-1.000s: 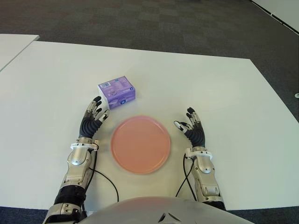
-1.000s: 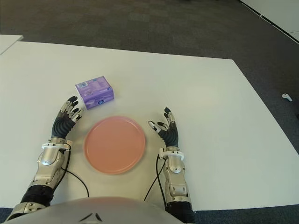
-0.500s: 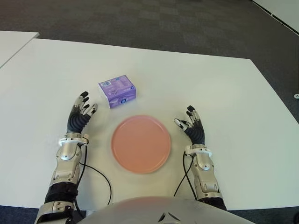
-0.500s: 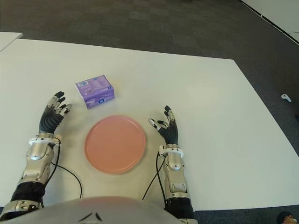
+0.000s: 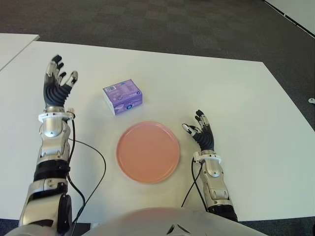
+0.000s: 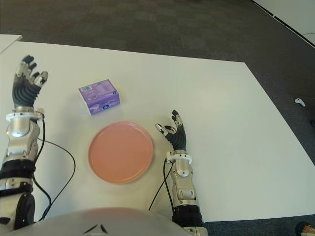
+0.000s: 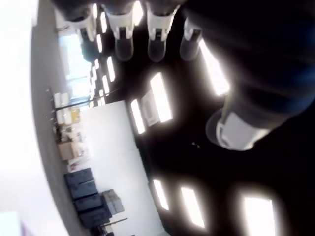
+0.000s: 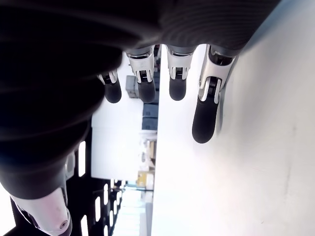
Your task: Put the tissue paper into the plate.
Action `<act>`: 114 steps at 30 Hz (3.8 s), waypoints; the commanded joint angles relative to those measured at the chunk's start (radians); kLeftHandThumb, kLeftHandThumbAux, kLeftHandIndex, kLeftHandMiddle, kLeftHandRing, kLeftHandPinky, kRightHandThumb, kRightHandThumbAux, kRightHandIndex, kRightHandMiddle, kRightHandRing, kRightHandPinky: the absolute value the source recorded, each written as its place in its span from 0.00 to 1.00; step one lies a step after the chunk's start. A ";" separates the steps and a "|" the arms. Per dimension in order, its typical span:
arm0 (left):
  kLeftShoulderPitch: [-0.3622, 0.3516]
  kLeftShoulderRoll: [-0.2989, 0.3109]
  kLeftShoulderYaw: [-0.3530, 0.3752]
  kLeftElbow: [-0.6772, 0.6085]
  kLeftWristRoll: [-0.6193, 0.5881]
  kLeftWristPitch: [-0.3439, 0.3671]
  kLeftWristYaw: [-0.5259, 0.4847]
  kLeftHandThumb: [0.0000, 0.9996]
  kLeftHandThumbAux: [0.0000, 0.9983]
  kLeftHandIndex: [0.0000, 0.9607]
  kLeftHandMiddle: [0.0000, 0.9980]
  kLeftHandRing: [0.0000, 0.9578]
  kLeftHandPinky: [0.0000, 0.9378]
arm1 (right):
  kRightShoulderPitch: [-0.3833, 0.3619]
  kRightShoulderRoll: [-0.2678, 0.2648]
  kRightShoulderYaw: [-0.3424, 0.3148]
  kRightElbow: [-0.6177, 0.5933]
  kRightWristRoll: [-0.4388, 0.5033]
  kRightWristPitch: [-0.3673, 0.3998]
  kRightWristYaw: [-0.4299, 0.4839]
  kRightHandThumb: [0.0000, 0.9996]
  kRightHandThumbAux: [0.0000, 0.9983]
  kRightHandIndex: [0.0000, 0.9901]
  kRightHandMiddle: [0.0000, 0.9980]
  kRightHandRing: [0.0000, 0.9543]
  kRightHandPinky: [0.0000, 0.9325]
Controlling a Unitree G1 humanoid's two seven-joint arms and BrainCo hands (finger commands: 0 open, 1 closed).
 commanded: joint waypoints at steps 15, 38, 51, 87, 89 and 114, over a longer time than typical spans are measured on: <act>-0.247 0.139 -0.112 0.202 0.154 -0.103 0.022 0.04 0.53 0.00 0.00 0.00 0.00 | 0.046 0.015 0.008 0.106 -0.002 0.085 -0.012 0.10 0.74 0.00 0.00 0.00 0.00; -0.299 0.106 -0.388 0.278 0.251 -0.130 -0.195 0.14 0.49 0.00 0.00 0.00 0.00 | 0.021 0.031 0.004 0.153 -0.001 0.074 -0.024 0.10 0.74 0.00 0.00 0.00 0.00; -0.355 0.162 -0.578 0.390 0.534 -0.171 -0.106 0.13 0.44 0.00 0.00 0.00 0.00 | 0.015 0.043 0.008 0.166 -0.007 0.066 -0.034 0.10 0.74 0.00 0.00 0.00 0.00; -0.455 0.235 -0.894 0.481 1.033 0.137 0.390 0.00 0.41 0.00 0.00 0.00 0.00 | 0.014 0.027 0.019 0.184 -0.018 0.063 -0.024 0.07 0.73 0.00 0.00 0.00 0.00; -0.463 0.234 -0.907 0.494 1.050 0.159 0.430 0.00 0.41 0.00 0.00 0.00 0.00 | 0.013 0.024 0.019 0.185 -0.019 0.063 -0.023 0.07 0.73 0.00 0.00 0.00 0.00; -0.474 0.229 -0.956 0.517 1.055 0.267 0.528 0.00 0.38 0.00 0.00 0.00 0.00 | 0.012 -0.002 0.023 0.193 -0.007 0.056 0.005 0.01 0.75 0.00 0.00 0.00 0.00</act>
